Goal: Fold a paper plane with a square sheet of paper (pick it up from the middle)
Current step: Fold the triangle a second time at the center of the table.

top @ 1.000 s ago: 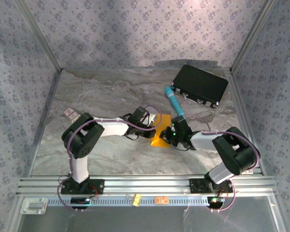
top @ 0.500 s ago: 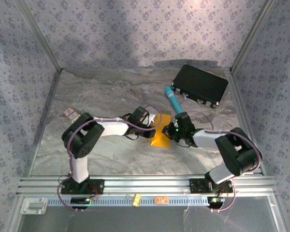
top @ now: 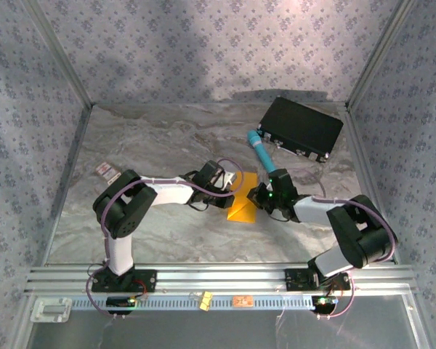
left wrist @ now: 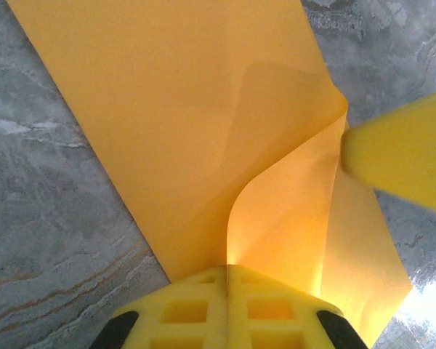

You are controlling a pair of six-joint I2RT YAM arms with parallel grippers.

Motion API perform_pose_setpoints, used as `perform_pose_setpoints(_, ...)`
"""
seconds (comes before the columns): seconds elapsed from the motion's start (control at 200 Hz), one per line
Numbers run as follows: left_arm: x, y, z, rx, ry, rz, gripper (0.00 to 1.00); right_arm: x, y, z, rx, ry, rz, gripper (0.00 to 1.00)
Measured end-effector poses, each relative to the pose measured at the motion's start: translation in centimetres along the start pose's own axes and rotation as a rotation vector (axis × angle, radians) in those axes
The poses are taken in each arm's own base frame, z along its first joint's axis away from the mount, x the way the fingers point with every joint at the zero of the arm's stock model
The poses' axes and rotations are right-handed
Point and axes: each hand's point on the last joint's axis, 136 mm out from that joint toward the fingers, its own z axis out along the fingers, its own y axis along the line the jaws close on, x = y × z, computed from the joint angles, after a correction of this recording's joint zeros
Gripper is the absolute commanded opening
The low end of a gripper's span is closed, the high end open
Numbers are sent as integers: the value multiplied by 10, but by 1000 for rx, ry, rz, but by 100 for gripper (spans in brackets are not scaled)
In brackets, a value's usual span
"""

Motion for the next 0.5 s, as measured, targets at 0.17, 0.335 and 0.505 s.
perform_pose_setpoints(0.17,0,0,0,0,0,0,1,-9,-1,1,-1,-15,9,1)
perform_pose_setpoints(0.335,0,0,0,1,1,0,1,-5,-27,2,55,-16,39,1)
perform_pose_setpoints(0.505,1,-1,1,6,4,9,1,-10,-35,-3,42,-33,63,3)
